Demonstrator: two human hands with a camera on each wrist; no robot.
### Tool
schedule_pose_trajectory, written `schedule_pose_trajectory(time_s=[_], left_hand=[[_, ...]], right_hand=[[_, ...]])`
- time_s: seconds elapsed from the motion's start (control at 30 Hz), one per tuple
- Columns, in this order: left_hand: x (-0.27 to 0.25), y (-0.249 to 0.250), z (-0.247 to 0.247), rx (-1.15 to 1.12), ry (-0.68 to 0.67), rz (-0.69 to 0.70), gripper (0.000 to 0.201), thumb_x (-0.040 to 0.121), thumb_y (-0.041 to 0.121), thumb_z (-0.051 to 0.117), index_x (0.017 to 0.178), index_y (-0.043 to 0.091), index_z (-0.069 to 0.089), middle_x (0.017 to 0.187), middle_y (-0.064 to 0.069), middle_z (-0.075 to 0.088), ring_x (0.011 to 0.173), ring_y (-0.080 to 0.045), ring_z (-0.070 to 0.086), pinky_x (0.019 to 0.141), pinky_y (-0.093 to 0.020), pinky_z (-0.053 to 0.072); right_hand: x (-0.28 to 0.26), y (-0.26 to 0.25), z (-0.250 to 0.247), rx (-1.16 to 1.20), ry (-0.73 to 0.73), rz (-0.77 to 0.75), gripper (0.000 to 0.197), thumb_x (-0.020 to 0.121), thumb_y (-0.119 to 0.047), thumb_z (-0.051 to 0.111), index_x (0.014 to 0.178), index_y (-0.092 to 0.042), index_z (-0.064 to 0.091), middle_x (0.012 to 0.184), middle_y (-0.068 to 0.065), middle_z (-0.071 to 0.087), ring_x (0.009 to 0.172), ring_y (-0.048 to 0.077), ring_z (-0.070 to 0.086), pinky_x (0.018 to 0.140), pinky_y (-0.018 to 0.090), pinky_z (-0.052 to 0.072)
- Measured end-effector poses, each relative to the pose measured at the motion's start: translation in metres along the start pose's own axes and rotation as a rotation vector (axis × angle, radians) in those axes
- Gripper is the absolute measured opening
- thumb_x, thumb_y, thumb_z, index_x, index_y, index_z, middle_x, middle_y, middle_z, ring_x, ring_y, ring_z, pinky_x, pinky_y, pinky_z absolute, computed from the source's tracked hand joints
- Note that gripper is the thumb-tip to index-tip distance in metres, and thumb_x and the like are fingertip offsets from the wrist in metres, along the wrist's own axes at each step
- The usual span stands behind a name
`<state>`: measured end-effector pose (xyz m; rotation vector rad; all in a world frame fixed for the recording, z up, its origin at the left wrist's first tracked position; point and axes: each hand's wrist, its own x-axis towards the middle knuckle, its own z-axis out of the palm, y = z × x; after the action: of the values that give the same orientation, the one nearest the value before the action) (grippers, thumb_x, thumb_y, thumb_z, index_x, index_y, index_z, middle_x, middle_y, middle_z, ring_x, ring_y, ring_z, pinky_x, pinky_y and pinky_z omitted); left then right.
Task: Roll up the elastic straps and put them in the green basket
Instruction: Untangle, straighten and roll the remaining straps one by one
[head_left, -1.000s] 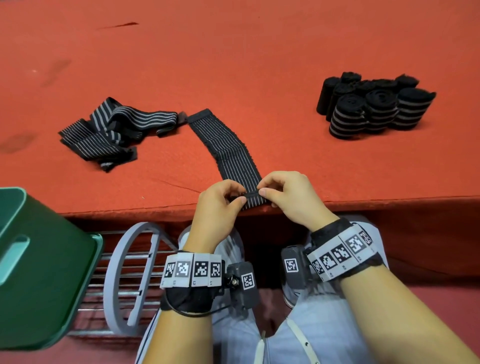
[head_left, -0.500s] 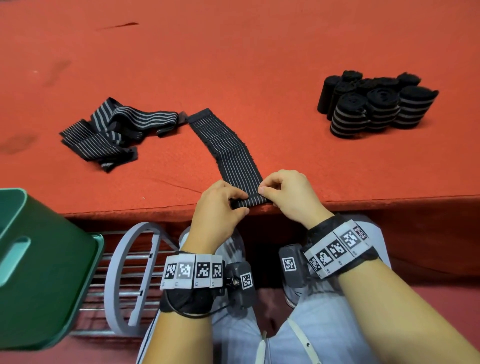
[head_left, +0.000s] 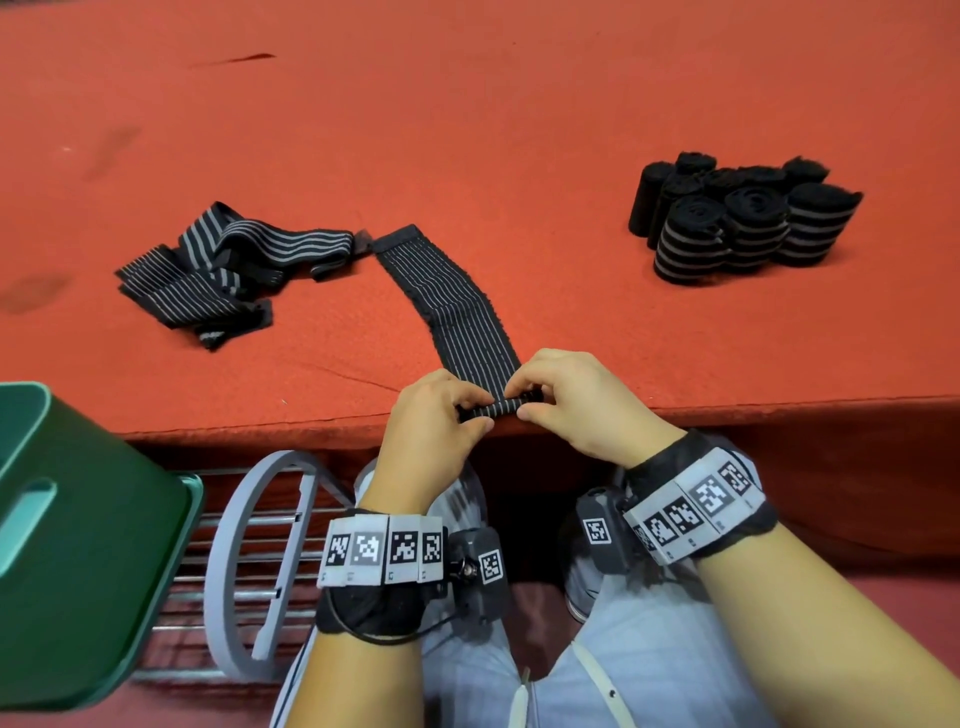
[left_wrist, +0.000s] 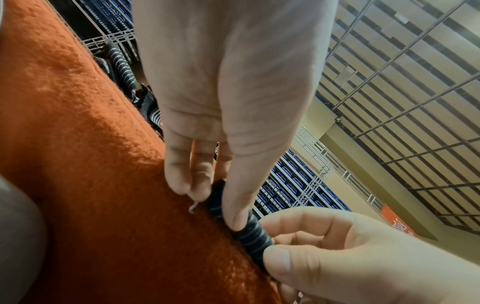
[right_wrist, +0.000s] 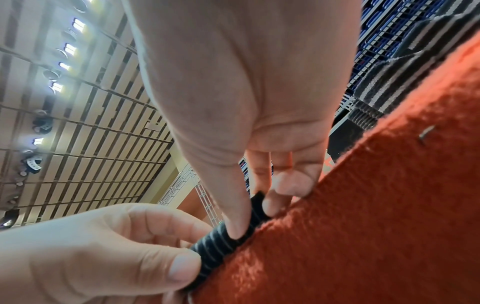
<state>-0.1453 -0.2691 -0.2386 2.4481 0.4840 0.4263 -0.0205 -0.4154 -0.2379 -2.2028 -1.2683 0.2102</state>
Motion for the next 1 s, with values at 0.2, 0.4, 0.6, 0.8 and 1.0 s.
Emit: schedule_pose_trajectory(time_s=[0.2, 0.4, 0.6, 0.8, 1.0], left_hand=[[-0.002, -0.001, -0.007, -0.13, -0.027, -0.062, 0.017, 0.082, 0.011, 0.077, 0.092, 0.022, 0.071, 0.081, 0.012, 0.067, 0.076, -0.003, 0.06, 0.07, -0.016, 0.044], [0.002, -0.004, -0.015, -0.182, -0.1, -0.116, 0.016, 0.084, 0.009, 0.072, 0.081, 0.025, 0.068, 0.07, 0.003, 0.067, 0.066, -0.015, 0.063, 0.067, -0.036, 0.055], [0.005, -0.003, -0.014, -0.093, -0.103, -0.107, 0.014, 0.085, 0.01, 0.069, 0.079, 0.023, 0.069, 0.077, 0.006, 0.065, 0.069, -0.008, 0.059, 0.068, -0.03, 0.047], [0.005, -0.004, -0.006, -0.044, -0.053, -0.036, 0.016, 0.085, 0.012, 0.069, 0.086, 0.027, 0.069, 0.087, 0.009, 0.057, 0.081, -0.011, 0.055, 0.081, -0.038, 0.05], [0.005, -0.006, -0.007, 0.023, -0.089, -0.035, 0.026, 0.073, 0.024, 0.084, 0.093, 0.032, 0.069, 0.093, 0.014, 0.054, 0.082, -0.007, 0.052, 0.082, -0.037, 0.051]], right_hand=[[-0.001, -0.002, -0.004, 0.051, 0.002, 0.029, 0.015, 0.086, -0.019, 0.074, 0.1, -0.024, 0.074, 0.087, -0.017, 0.058, 0.083, 0.003, 0.053, 0.078, 0.024, 0.041], [0.003, -0.004, -0.009, 0.145, -0.059, 0.065, 0.01, 0.087, -0.018, 0.072, 0.092, -0.026, 0.072, 0.084, -0.016, 0.066, 0.083, -0.001, 0.06, 0.077, 0.022, 0.045], [0.008, -0.004, -0.003, 0.128, -0.072, 0.109, 0.008, 0.09, -0.021, 0.068, 0.085, -0.028, 0.068, 0.078, -0.012, 0.065, 0.077, 0.006, 0.06, 0.071, 0.029, 0.046], [0.01, -0.004, 0.005, 0.086, -0.005, 0.106, 0.004, 0.089, -0.019, 0.069, 0.088, -0.02, 0.073, 0.091, -0.004, 0.056, 0.085, 0.012, 0.054, 0.081, 0.031, 0.043], [0.006, -0.005, 0.011, 0.095, 0.062, 0.115, 0.007, 0.09, -0.02, 0.068, 0.086, -0.025, 0.066, 0.087, -0.008, 0.052, 0.083, 0.012, 0.052, 0.078, 0.035, 0.046]])
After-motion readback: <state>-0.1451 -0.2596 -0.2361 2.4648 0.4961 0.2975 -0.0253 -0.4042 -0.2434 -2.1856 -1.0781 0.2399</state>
